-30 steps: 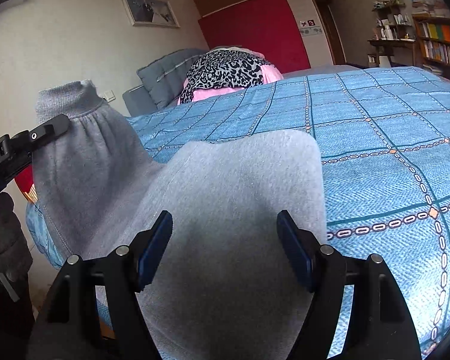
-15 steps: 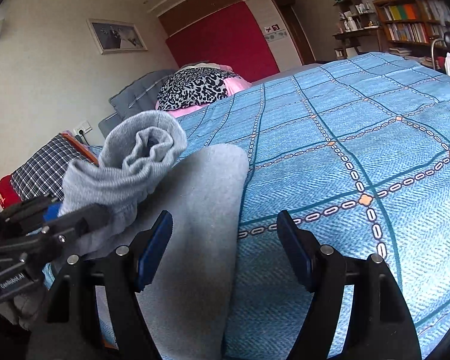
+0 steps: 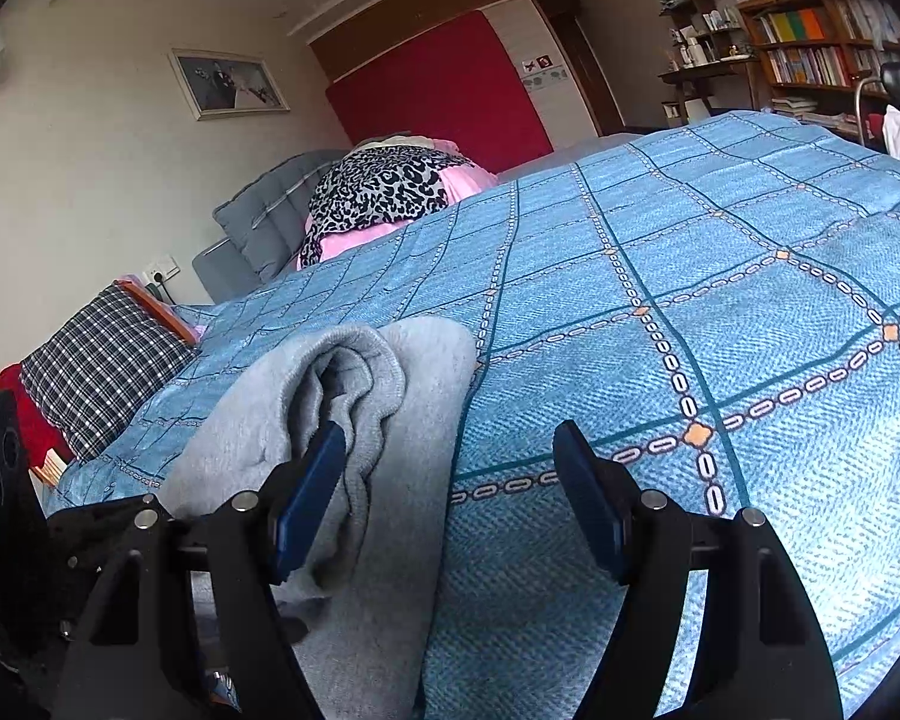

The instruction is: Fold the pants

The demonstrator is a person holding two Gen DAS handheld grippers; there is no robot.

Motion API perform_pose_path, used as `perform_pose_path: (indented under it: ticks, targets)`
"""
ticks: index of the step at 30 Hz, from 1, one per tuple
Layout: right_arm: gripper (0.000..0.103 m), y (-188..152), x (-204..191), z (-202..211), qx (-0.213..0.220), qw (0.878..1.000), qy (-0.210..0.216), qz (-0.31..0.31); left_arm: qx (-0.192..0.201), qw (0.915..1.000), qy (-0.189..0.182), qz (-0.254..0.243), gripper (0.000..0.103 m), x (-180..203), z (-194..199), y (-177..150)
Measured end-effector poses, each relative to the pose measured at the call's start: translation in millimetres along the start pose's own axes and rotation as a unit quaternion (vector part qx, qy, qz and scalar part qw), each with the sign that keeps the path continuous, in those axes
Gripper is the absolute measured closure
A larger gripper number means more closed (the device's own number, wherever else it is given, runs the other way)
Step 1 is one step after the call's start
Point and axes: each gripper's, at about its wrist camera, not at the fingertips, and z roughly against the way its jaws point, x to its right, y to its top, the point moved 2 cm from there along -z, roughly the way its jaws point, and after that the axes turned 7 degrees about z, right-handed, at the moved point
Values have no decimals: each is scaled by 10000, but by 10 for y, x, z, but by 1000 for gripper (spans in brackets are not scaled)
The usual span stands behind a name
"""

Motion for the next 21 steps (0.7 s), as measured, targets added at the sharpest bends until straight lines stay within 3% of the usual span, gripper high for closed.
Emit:
perform_pose_path:
  ticks: [5,12,17,21]
  targets:
    - [30,265,-217,-102,-78,9979,385,507,48,9999,-21,-124,51,97,1,-81]
    - [30,531,-509,-579,-614,9868,958,1152,165,9998,-41,-109,46,149,-1,-146]
    - [30,548,-394,-871,-831,9892,33,1208,219,9997,-56,-135,44,173,-25,-180]
    - [30,399,-167,-1068,-1086,9888,-242,995,262,9995,-97,-144,44,189,-32,-212]
